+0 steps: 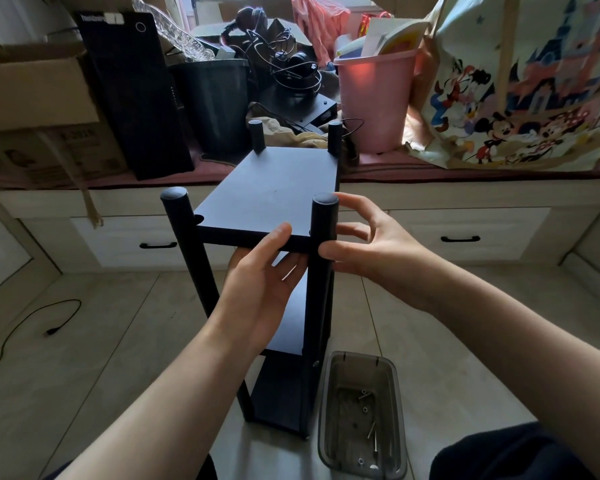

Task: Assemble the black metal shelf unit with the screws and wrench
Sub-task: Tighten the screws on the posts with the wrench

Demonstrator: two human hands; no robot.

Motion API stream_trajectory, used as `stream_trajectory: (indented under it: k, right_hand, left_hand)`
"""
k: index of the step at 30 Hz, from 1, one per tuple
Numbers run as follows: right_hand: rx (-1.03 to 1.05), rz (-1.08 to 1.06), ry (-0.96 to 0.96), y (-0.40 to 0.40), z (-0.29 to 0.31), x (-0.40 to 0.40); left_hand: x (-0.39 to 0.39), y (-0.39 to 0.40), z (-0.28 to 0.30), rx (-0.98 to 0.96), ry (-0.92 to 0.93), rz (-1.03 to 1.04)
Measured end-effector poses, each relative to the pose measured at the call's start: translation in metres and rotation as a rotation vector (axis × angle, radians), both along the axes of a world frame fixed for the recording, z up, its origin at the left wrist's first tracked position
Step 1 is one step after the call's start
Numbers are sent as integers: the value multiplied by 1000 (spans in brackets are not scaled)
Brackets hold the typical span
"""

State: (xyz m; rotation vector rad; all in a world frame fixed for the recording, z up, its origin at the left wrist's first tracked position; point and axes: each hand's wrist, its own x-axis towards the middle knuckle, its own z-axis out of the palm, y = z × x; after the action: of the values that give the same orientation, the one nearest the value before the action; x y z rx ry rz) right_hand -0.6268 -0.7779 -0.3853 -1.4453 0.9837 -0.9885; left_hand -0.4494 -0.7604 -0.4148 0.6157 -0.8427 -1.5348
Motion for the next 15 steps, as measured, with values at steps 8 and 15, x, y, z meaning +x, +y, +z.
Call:
stream_trajectory:
  k: [8,15]
  right_hand:
    - [-44,-17,-44,-7,-3,-1]
    - [13,90,-63,-11,-2,-8]
  left_hand:
    - [-1,1,0,7,-12,34]
    - [-1,1,2,15,26,35]
